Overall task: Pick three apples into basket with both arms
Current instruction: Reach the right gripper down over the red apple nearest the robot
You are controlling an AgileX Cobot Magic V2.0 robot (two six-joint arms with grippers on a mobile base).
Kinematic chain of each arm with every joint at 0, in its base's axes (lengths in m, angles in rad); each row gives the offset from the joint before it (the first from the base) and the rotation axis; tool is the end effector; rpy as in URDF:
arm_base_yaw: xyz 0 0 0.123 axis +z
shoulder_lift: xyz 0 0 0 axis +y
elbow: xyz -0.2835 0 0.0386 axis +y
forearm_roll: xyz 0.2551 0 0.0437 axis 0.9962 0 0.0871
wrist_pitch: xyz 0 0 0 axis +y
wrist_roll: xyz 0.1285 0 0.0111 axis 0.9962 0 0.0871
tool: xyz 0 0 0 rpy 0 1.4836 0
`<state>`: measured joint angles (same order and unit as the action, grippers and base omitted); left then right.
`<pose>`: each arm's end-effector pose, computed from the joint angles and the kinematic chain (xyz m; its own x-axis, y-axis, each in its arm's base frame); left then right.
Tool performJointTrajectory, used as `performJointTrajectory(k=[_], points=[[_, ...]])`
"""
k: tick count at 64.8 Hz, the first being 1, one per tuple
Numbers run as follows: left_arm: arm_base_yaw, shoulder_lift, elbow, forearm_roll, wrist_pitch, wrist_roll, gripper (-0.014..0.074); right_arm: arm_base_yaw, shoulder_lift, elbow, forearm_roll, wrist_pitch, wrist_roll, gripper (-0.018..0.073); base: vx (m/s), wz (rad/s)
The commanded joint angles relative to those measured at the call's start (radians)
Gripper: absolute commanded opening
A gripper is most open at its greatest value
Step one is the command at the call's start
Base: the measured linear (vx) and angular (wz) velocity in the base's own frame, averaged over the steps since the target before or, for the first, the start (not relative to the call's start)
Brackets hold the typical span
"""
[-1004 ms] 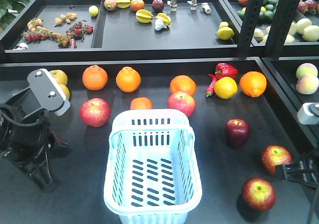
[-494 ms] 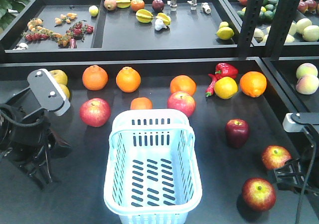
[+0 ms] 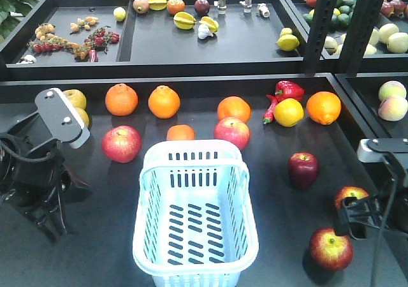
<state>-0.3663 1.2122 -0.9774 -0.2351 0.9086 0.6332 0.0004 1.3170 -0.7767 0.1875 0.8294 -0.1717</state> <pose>0.2330 -0.1148 0.2756 -0.5075 0.6874 -0.5196 0.7649 0.6370 0.0956 0.2447 0.0178 0.1912 -0.9535 -0.0442 -0.2983 -0.0829 0.9895 0.1184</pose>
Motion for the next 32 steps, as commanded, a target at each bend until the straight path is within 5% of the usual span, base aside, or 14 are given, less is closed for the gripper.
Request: performJointTrajectory(k=[1,32], points=[[0.000,-0.026,-0.022,-0.025,-0.044,0.000,-0.0006,0.000,0.052,-0.085,0.003,0.014,0.014,0.0655,0.00,0.00],[0.000,-0.026,-0.022,-0.025,-0.044,0.000,-0.0006,0.000,0.398,-0.268,-0.022,0.155,0.108,0.0592,0.00,0.00]])
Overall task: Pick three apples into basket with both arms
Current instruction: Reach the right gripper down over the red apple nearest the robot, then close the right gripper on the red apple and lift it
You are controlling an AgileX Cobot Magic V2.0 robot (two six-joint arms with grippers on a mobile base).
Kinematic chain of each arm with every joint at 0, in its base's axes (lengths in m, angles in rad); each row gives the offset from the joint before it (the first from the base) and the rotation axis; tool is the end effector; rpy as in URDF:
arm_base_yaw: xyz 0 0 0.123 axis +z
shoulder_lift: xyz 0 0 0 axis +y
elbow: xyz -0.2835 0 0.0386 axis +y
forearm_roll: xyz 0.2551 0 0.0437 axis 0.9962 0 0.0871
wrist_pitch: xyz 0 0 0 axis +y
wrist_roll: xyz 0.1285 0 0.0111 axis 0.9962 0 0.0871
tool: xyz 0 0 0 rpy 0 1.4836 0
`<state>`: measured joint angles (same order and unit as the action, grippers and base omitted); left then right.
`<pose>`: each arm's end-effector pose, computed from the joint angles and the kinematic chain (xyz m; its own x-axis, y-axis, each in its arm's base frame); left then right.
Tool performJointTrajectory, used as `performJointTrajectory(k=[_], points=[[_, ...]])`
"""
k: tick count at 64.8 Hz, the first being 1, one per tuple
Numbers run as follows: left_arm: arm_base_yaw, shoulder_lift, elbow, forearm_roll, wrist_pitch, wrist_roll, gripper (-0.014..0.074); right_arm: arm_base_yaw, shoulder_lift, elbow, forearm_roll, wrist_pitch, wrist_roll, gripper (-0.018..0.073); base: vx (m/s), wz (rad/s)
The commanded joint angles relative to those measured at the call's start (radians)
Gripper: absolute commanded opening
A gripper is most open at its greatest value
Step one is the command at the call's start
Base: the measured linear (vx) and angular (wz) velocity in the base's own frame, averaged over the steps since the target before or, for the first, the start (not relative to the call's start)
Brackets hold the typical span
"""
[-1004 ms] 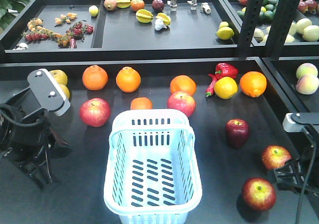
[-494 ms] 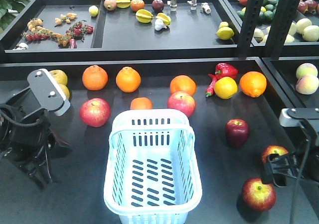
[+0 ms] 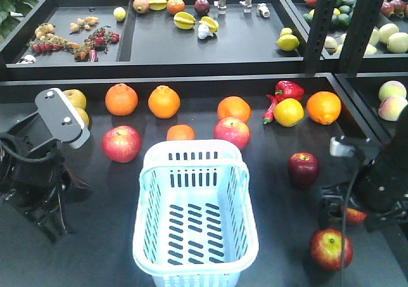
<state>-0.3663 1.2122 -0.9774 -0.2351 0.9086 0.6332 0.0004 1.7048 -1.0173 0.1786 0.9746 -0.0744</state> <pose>0.2330 -0.1148 0.2756 -0.5075 0.6874 -0.5196 0.7649 0.6370 0.0956 0.3013 0.0191 0.1431 -0.9997 0.0259 0.0005 0.0257 0.9888 0.1470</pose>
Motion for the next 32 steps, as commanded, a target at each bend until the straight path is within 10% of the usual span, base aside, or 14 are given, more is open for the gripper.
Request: performJointTrajectory(k=[1,32], points=[[0.000,-0.026,-0.022,-0.025,-0.044,0.000,-0.0006,0.000,0.019,-0.029,-0.018,0.010,0.016,0.0592,0.00,0.00],[0.000,-0.026,-0.022,-0.025,-0.044,0.000,-0.0006,0.000,0.128,-0.036,-0.023,-0.086,0.030,0.0592,0.00,0.00]])
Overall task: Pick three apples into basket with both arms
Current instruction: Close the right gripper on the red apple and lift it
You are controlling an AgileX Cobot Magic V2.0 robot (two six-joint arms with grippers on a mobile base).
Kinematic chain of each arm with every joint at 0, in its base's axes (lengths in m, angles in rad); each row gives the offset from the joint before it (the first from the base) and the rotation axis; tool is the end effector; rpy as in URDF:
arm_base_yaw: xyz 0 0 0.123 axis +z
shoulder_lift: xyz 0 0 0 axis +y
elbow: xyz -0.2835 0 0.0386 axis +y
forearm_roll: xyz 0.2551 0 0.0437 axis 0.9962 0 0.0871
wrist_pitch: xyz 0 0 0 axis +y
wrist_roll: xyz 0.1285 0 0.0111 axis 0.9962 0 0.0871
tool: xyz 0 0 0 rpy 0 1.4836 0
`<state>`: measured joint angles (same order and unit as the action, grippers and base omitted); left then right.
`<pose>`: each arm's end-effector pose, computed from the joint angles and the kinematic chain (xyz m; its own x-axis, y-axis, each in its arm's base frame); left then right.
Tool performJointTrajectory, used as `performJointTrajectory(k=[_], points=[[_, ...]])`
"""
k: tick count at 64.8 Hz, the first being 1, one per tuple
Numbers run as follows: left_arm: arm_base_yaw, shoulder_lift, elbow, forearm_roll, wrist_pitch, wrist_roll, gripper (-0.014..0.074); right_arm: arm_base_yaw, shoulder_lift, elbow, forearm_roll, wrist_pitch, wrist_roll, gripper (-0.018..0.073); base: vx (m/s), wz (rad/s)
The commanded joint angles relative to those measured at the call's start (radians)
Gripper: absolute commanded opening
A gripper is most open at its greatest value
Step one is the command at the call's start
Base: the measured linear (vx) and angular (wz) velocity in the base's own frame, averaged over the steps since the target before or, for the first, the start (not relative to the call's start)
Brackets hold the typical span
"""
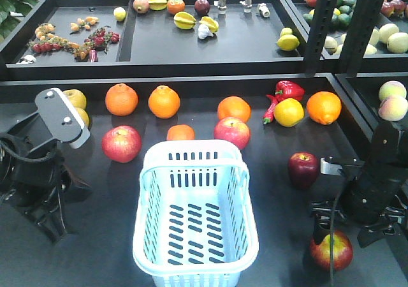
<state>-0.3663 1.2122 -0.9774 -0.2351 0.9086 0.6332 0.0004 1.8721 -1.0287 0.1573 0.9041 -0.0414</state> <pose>0.2330 -0.1148 0.2756 -0.5075 0.6874 -0.5196 0.7649 0.6370 0.0956 0.3124 0.0160 0.0933 -0.9944 0.0555 0.0901 0.0660 0.9908 0.1178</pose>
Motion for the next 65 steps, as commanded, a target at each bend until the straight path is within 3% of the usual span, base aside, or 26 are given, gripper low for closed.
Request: performJointTrajectory(k=[1,19,30,42,65], points=[[0.000,-0.026,-0.022,-0.025,-0.044,0.000,-0.0006,0.000,-0.039,-0.025,-0.001,-0.018,-0.003,0.0592,0.00,0.00],[0.000,-0.026,-0.022,-0.025,-0.044,0.000,-0.0006,0.003,-0.039,-0.025,0.000,-0.058,-0.009,0.0592,0.00,0.00],[0.000,-0.026,-0.022,-0.025,-0.044,0.000,-0.0006,0.077,-0.018,-0.036,-0.060,-0.091,-0.019,0.0592,0.00,0.00],[0.000,-0.026,-0.022,-0.025,-0.044,0.000,-0.0006,0.114,0.057,-0.110,-0.241,-0.022,0.239,0.0592,0.00,0.00],[0.000,-0.026,-0.022,-0.025,-0.044,0.000,-0.0006,0.114,0.132,-0.138,-0.214,0.040,0.187,0.0592,0.00,0.00]])
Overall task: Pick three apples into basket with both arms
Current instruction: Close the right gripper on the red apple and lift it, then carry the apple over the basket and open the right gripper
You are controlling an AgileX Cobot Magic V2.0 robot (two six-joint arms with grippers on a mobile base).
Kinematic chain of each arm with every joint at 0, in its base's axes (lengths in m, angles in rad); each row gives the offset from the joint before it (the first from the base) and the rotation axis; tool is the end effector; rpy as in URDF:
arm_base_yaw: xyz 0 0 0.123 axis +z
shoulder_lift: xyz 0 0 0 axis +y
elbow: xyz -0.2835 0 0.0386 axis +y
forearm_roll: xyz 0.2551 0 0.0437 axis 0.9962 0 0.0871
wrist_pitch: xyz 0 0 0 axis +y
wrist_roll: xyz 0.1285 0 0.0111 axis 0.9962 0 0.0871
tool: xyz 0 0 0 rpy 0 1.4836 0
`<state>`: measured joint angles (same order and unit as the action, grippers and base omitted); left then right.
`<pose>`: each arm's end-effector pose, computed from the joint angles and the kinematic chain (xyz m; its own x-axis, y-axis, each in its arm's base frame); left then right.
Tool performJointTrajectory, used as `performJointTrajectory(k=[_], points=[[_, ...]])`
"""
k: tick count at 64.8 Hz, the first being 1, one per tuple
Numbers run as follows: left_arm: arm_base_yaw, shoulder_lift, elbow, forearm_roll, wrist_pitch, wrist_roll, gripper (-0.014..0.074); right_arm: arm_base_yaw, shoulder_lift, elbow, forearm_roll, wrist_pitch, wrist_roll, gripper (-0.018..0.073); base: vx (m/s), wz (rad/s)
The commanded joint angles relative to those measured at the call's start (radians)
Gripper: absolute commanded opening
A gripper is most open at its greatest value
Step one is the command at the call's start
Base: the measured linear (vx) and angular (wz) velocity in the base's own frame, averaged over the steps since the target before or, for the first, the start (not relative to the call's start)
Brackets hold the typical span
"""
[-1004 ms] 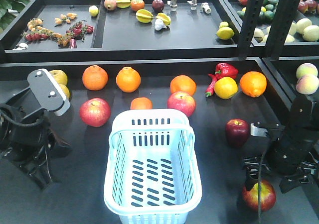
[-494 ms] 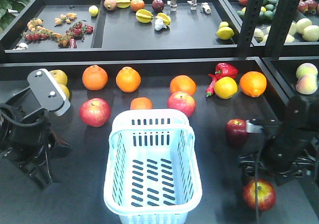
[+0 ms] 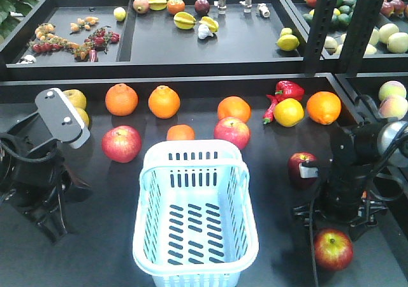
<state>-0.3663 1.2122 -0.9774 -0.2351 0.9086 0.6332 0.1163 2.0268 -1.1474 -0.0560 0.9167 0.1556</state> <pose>0.2330 -0.1148 0.2756 -0.5075 0.6874 -0.5196 0.7649 0.6370 0.0956 0.3364 0.0335 0.0643 -0.9914 0.0061 0.1306 -0.0018 0.9982 -0.0603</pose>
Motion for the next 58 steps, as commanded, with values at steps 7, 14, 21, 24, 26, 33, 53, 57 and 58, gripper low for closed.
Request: performJointTrajectory(k=[7,14,21,24,26,33,53,57,58], points=[[0.000,-0.026,-0.022,-0.025,-0.044,0.000,-0.0006,0.001,0.009,-0.019,0.023,0.037,-0.023,0.0585,0.00,0.00],[0.000,-0.026,-0.022,-0.025,-0.044,0.000,-0.0006,0.001,0.022,-0.019,0.024,0.043,-0.022,0.0520,0.00,0.00],[0.000,-0.026,-0.022,-0.025,-0.044,0.000,-0.0006,0.001,0.022,-0.019,0.024,0.066,-0.023,0.0380,0.00,0.00],[0.000,-0.026,-0.022,-0.025,-0.044,0.000,-0.0006,0.001,0.021,-0.019,0.026,0.072,-0.026,0.0312,0.00,0.00],[0.000,-0.026,-0.022,-0.025,-0.044,0.000,-0.0006,0.001,0.020,-0.019,0.025,0.077,-0.029,0.0267,0.00,0.00],[0.000,-0.026,-0.022,-0.025,-0.044,0.000,-0.0006,0.001,-0.008,-0.019,0.037,0.076,-0.058,0.0109,0.00,0.00],[0.000,-0.026,-0.022,-0.025,-0.044,0.000,-0.0006,0.003,-0.303,-0.069,0.166,0.034,-0.171,-0.0008,0.00,0.00],[0.000,-0.026,-0.022,-0.025,-0.044,0.000,-0.0006,0.003,-0.380,-0.069,0.207,0.018,-0.206,-0.0008,0.00,0.00],[0.000,-0.026,-0.022,-0.025,-0.044,0.000,-0.0006,0.003,-0.407,-0.069,0.217,0.019,-0.214,-0.0008,0.00,0.00]])
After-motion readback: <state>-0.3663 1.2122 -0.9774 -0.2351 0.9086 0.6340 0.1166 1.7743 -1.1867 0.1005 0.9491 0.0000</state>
